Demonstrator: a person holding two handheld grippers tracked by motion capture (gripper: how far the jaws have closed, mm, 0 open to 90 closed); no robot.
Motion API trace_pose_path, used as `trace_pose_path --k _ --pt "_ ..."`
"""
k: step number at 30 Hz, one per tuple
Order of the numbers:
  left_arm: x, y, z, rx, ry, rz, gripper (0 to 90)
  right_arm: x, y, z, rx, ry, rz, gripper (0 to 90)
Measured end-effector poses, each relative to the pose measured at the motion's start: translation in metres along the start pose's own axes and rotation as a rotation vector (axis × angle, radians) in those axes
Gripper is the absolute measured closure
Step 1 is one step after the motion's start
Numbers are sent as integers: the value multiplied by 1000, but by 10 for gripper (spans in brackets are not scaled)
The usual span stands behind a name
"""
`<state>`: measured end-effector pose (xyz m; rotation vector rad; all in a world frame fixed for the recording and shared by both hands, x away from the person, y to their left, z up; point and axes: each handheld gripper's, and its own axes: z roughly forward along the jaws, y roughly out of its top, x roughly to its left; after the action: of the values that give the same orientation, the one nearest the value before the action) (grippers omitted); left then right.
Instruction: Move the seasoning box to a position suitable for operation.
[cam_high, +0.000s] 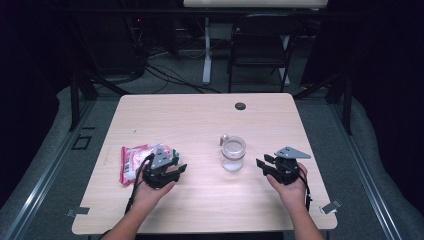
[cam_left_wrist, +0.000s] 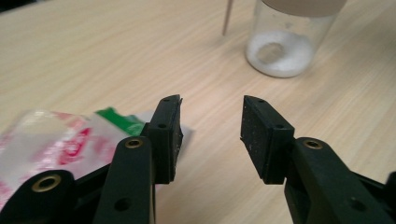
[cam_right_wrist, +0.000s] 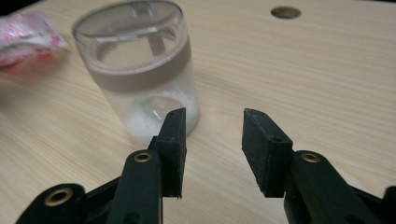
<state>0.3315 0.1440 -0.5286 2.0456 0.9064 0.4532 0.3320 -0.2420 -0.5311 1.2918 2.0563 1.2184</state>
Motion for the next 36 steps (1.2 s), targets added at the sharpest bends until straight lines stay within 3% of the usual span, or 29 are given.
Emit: trace_pose_path --k 2,7,9,14,16,17,19,21,27,32,36 --pt "-6 5 6 14 -13 -1 580 3 0 -3 -24 11 -16 597" --pt "-17 18 18 17 -32 -34 610 3 0 0 -1 12 -23 585" --pt "-23 27 28 0 -40 -60 635 0 1 4 -15 -20 -41 571" --pt "-29 43 48 -17 -53 -99 745 -13 4 11 -31 12 12 688" --pt "-31 46 52 -19 -50 -100 771 -15 5 13 -32 19 15 706" --pt "-32 49 55 -24 -50 -101 834 -20 6 18 -27 15 2 764" --pt "-34 53 61 -26 -38 -107 878 -21 6 21 -32 17 10 781" --pt "-35 55 70 -15 -32 -119 900 -25 9 31 0 18 6 830" --pt "-41 58 87 -8 -19 -132 900 -18 19 50 -1 67 -24 889" --pt "-44 62 88 -15 -14 -144 900 -13 26 58 -25 70 -30 900" --pt "-46 63 89 -10 -14 -130 900 -10 29 62 -23 68 -32 900"
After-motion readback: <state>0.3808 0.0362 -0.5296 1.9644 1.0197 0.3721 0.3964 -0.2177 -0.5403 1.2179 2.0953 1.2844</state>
